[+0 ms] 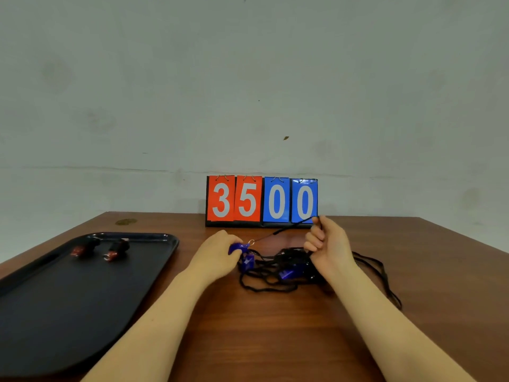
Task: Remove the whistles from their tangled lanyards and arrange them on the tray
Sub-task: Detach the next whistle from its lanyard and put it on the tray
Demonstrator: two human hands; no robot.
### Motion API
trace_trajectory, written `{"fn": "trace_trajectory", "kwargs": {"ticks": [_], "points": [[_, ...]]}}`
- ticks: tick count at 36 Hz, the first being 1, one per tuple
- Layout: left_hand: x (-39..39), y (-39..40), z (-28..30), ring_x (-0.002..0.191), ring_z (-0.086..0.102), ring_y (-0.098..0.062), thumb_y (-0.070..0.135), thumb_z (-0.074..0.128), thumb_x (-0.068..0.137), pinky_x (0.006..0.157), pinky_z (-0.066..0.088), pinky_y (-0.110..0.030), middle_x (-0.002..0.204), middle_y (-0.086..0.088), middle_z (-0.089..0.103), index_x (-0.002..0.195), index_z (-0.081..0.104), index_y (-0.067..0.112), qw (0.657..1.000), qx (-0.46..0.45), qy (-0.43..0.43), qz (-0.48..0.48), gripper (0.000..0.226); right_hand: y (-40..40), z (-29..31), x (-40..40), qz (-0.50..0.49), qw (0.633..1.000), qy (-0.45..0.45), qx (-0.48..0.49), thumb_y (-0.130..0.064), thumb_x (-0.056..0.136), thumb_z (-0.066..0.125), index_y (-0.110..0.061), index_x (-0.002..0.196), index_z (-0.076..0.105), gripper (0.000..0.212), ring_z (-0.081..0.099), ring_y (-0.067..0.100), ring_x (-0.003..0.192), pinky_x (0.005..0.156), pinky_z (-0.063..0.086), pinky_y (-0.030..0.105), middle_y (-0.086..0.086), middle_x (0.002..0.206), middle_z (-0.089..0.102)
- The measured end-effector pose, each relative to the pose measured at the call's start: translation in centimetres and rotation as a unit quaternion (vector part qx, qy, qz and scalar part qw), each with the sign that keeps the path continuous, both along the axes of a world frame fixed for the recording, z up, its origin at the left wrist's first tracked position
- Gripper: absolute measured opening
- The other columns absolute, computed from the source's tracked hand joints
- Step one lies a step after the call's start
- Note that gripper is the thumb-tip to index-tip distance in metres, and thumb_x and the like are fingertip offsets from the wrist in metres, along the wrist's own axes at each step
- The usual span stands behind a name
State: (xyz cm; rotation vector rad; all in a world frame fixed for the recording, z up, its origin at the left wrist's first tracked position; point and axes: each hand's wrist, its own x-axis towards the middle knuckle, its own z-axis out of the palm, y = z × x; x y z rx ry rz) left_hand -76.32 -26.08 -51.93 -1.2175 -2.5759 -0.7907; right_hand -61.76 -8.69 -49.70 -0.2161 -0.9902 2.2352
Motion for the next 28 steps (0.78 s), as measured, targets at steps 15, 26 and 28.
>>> {"fn": "trace_trajectory", "kwargs": {"ticks": [15,26,28], "points": [[2.0,0.5,1.8,0.095,0.069,-0.015,0.008,0.057,0.094,0.077,0.054,-0.023,0.103,-0.008,0.071,0.111,0.063,0.011,0.793,0.394,-0.446,-0.131,0.019,0.6,-0.1,-0.1,-0.131,0.959,-0.179,0.177,-0.020,0.100,0.045,-0.011,0.090,0.060,0.020,0.024,0.006,0.041,0.035,0.021,0.018,-0.006,0.052,0.036],[0.8,0.4,1.7,0.108,0.064,-0.023,0.001,0.059,0.091,0.084,0.056,-0.028,0.123,-0.013,0.062,0.130,0.056,0.005,0.669,0.548,-0.495,-0.078,0.039,-2.6,-1.3,-0.3,-0.094,0.688,-0.307,0.651,-0.029,0.098,0.050,-0.026,0.089,0.060,0.015,0.064,0.001,0.076,0.070,0.051,0.016,-0.012,0.089,0.063],[0.4,0.4,1.4,0.109,0.063,-0.022,0.004,0.059,0.092,0.081,0.054,-0.025,0.124,-0.011,0.061,0.131,0.056,0.007,0.715,0.532,-0.452,-0.046,0.038,-3.5,-1.1,0.0,-0.046,0.714,-0.271,0.644,-0.027,0.098,0.051,-0.025,0.089,0.062,0.015,0.066,0.005,0.076,0.067,0.052,0.017,-0.010,0.091,0.065]]}}
